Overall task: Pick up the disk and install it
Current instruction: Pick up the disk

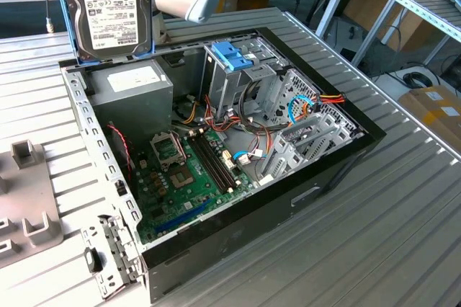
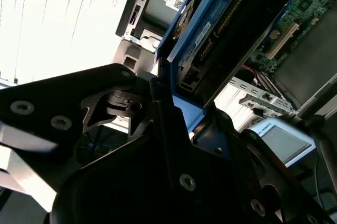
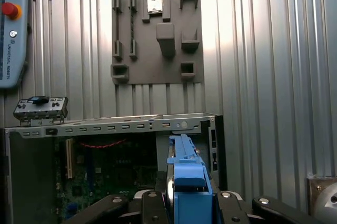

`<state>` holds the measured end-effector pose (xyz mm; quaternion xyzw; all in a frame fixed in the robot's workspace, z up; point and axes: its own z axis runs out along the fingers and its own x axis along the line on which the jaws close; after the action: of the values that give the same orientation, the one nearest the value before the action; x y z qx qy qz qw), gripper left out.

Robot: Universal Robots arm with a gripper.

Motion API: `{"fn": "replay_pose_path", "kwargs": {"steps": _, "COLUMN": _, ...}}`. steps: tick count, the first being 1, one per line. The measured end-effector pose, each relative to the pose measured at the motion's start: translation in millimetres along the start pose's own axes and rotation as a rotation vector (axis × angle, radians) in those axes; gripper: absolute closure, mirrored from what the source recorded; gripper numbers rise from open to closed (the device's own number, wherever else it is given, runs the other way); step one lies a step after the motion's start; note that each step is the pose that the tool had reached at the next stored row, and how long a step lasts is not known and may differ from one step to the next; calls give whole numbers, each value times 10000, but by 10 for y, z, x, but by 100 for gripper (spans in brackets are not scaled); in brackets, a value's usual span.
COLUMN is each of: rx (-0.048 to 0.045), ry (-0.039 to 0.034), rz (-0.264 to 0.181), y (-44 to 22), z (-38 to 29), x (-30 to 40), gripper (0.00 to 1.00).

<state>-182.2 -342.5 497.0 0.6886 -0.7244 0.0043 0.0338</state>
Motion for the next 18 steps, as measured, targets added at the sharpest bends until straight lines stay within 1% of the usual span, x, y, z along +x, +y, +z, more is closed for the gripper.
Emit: {"fn": "replay_pose_path", "kwargs": {"steps": 18, "rx": 1, "ry": 19, "rz": 1, "y": -3, "z": 2, "x": 49, "gripper": 63}}
